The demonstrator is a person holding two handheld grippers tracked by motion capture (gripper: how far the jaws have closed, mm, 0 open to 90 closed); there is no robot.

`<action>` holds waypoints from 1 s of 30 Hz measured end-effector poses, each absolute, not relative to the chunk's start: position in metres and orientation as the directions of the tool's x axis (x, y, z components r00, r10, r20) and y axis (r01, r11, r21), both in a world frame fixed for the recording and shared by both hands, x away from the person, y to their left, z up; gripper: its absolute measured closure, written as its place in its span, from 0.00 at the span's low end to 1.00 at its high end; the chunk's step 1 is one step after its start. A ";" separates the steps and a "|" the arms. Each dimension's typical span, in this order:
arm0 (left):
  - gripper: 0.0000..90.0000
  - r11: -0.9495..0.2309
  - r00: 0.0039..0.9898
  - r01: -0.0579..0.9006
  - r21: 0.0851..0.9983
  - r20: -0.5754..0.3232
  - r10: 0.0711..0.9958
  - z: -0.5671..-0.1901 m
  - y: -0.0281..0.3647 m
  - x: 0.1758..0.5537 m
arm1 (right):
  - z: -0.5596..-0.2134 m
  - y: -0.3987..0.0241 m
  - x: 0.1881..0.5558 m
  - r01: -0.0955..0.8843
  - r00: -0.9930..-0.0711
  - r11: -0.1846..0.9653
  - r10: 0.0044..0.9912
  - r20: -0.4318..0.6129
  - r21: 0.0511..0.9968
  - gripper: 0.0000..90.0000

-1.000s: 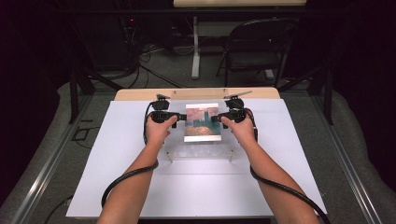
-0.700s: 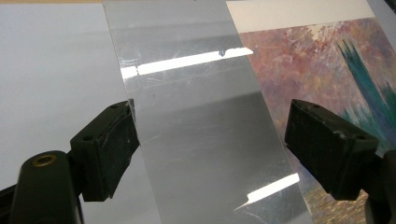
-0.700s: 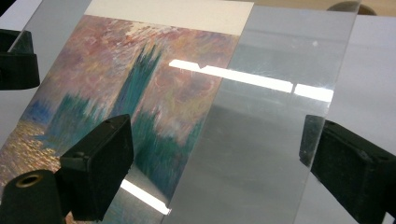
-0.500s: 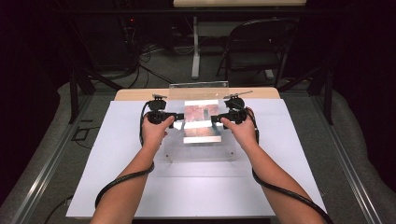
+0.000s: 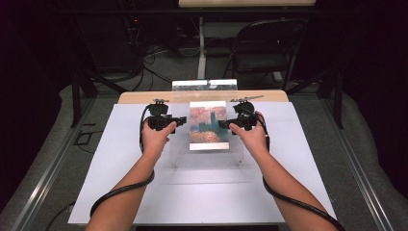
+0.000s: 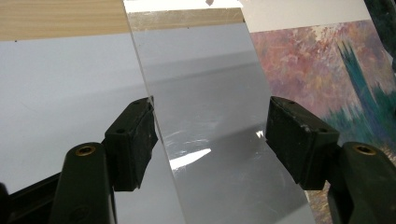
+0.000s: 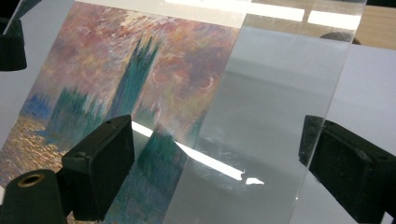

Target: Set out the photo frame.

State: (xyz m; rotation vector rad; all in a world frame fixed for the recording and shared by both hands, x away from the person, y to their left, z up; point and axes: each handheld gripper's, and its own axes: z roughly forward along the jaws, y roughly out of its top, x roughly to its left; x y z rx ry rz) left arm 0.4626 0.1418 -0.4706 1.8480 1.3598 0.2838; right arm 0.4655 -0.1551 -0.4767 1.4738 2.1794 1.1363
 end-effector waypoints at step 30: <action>0.62 -0.053 0.468 0.550 0.833 -0.256 0.846 -0.448 0.162 0.398 | -0.449 -0.162 0.400 0.494 -0.515 0.244 0.856 0.054 0.834 0.21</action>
